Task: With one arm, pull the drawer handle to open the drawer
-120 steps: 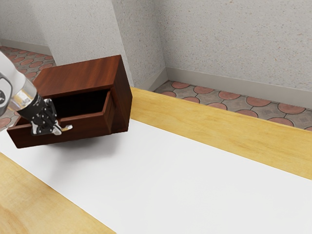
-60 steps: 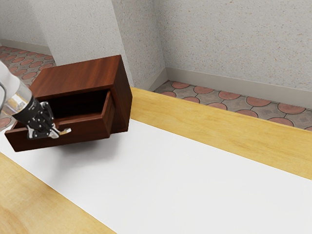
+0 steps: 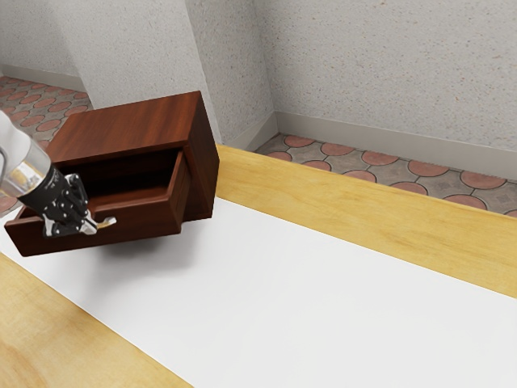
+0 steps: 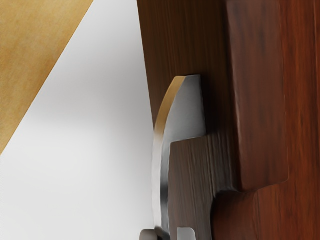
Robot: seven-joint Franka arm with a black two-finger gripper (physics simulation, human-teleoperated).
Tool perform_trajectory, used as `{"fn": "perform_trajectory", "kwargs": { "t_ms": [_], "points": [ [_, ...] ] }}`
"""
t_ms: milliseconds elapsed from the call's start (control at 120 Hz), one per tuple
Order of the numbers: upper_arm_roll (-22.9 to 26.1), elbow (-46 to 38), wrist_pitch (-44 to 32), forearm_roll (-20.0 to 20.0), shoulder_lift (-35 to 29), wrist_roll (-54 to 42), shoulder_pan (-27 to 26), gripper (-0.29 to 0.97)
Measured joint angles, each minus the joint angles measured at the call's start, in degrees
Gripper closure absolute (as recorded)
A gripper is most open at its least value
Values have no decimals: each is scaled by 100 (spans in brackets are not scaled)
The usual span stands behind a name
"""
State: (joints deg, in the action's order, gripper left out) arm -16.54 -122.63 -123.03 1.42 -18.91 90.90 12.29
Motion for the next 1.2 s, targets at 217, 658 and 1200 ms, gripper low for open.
{"fn": "perform_trajectory", "kwargs": {
  "t_ms": [217,658,1200],
  "points": [
    [1,-82,-10,-11,-77,-4,0,79],
    [2,-230,-46,-26,-239,-8,5,78],
    [9,1797,1160,-171,546,-90,-97,17]
  ]
}}
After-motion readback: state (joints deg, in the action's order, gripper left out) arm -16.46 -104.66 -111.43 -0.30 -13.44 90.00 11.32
